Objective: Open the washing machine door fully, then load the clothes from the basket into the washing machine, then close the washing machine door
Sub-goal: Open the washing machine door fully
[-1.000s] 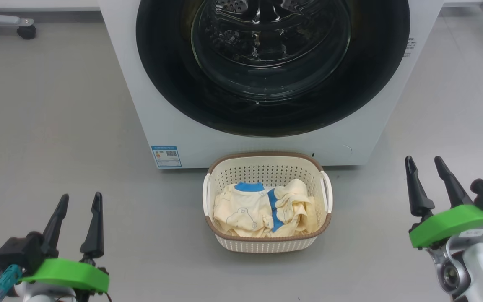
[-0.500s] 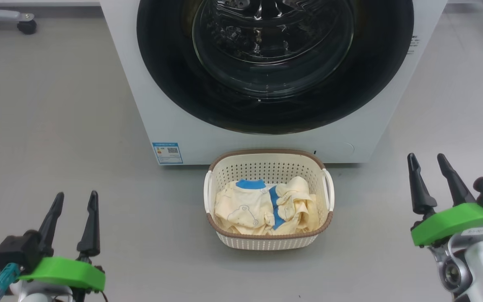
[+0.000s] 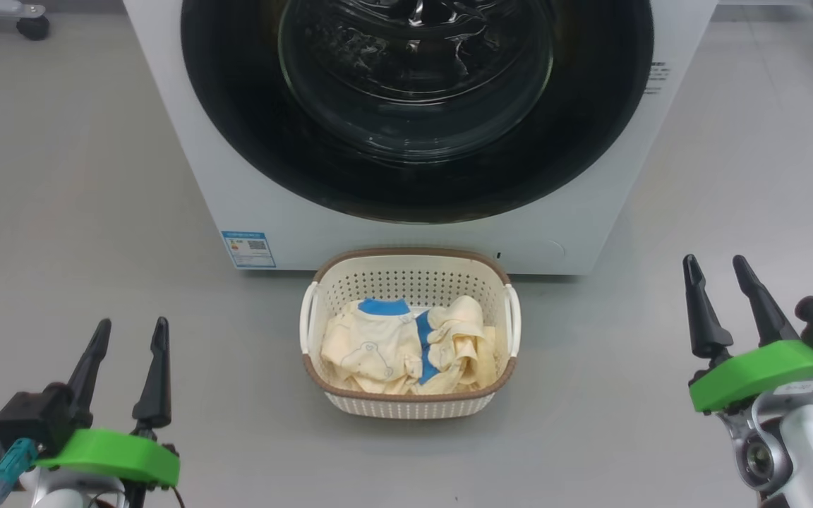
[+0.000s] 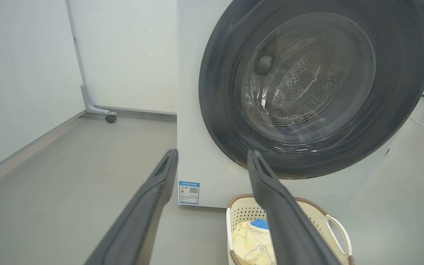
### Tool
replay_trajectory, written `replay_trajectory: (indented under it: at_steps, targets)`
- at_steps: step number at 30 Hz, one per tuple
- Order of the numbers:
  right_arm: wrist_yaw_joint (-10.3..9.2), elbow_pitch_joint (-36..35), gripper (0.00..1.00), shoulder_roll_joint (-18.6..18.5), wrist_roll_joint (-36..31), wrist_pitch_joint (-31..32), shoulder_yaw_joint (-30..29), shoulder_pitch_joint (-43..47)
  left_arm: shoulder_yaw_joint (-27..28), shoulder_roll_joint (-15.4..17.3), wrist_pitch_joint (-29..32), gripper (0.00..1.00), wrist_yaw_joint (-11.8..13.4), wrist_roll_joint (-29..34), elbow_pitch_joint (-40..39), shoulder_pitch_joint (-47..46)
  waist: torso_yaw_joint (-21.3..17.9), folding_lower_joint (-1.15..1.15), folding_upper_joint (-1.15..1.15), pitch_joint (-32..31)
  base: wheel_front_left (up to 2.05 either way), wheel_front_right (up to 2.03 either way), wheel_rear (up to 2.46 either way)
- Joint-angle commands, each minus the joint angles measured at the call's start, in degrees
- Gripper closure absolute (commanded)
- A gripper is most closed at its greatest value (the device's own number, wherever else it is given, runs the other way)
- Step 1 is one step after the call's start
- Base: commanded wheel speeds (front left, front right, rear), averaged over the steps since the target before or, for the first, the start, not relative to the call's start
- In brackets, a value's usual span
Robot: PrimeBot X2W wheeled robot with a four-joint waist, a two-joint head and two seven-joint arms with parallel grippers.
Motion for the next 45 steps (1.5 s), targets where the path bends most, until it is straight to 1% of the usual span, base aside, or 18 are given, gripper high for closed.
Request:
replay_trajectory:
  at_steps: [1, 18, 19, 21, 25, 32, 40, 41, 42, 43, 45]
  targets:
    - [0.08, -1.86, 0.0, -0.89, -0.69, -0.79, 0.62, -2.77, 2.29, 1.48, -0.8, 0.0, 0.02, 0.57, -1.93, -3.08, 0.01, 0.0, 0.0, 0.02, 1.23, 1.23, -2.46]
    - [0.08, -2.03, 0.0, -0.48, -0.83, -0.79, 0.18, -3.03, 1.95, 1.41, -0.8, 0.0, 0.02, 0.61, -2.28, -3.5, -0.31, 0.0, 0.0, 0.68, 1.23, 1.23, -2.46]
    - [0.08, -2.08, 0.0, -0.48, -0.84, -0.79, 0.1, -3.04, 1.86, 1.24, -0.8, 0.0, 0.02, 0.14, -2.4, -3.56, -0.32, 0.0, 0.0, 0.74, 1.23, 1.23, -2.46]
    - [0.08, -2.11, 0.0, -0.49, -0.87, -0.79, -0.05, -3.03, 1.27, 0.68, -0.8, 0.0, 0.02, -2.92, -2.42, -3.56, -0.34, 0.0, 0.0, 0.73, 1.21, 1.21, -2.42]
    - [0.08, -2.05, 0.0, -0.52, -0.89, -0.79, -0.22, -2.95, 0.62, 1.84, -0.8, 0.0, 0.02, -3.95, -1.88, -3.79, -0.31, 0.0, 0.0, 0.59, 0.99, 0.99, -1.98]
    - [0.08, -1.93, 0.0, -0.4, -0.85, -0.79, 0.12, -2.99, 0.27, 1.9, -0.8, 0.0, 0.02, -4.15, -1.65, -3.85, -0.06, 0.0, 0.0, 0.44, 0.56, 0.56, -1.11]
    - [0.08, -1.56, 0.0, -0.23, -0.59, -0.79, 0.44, -3.65, -0.15, 1.17, -0.8, 0.0, 0.02, -4.31, -2.25, -3.43, 0.41, 0.0, 0.0, 0.86, 0.06, 0.06, -0.12]
    - [0.08, -1.49, 0.22, -0.15, -0.49, -0.79, 0.5, -3.92, -0.19, 0.98, -0.8, 0.0, 0.02, -4.35, -2.38, -3.28, 0.46, 0.0, 0.0, 0.95, 0.0, 0.0, 0.0]
    - [0.08, -1.44, 0.46, -0.02, -0.29, -0.79, 0.54, -4.23, -0.21, 0.77, -0.8, 0.0, 0.02, -4.41, -2.48, -3.14, 0.52, 0.0, 0.0, 1.06, 0.0, 0.0, 0.0]
    - [0.08, -1.38, 0.66, 0.19, 0.19, -0.79, 0.62, -4.6, -0.24, 0.54, -0.8, 0.0, 0.02, -4.46, -2.57, -2.98, 0.58, 0.0, 0.0, 1.19, 0.0, 0.0, 0.0]
    - [0.08, -1.24, 1.0, 1.06, 2.5, -0.79, 0.31, -5.54, -0.33, 0.07, -0.8, 0.0, 0.02, -4.52, -2.73, -2.65, 0.63, 0.0, 0.0, 1.46, 0.0, 0.0, 0.0]
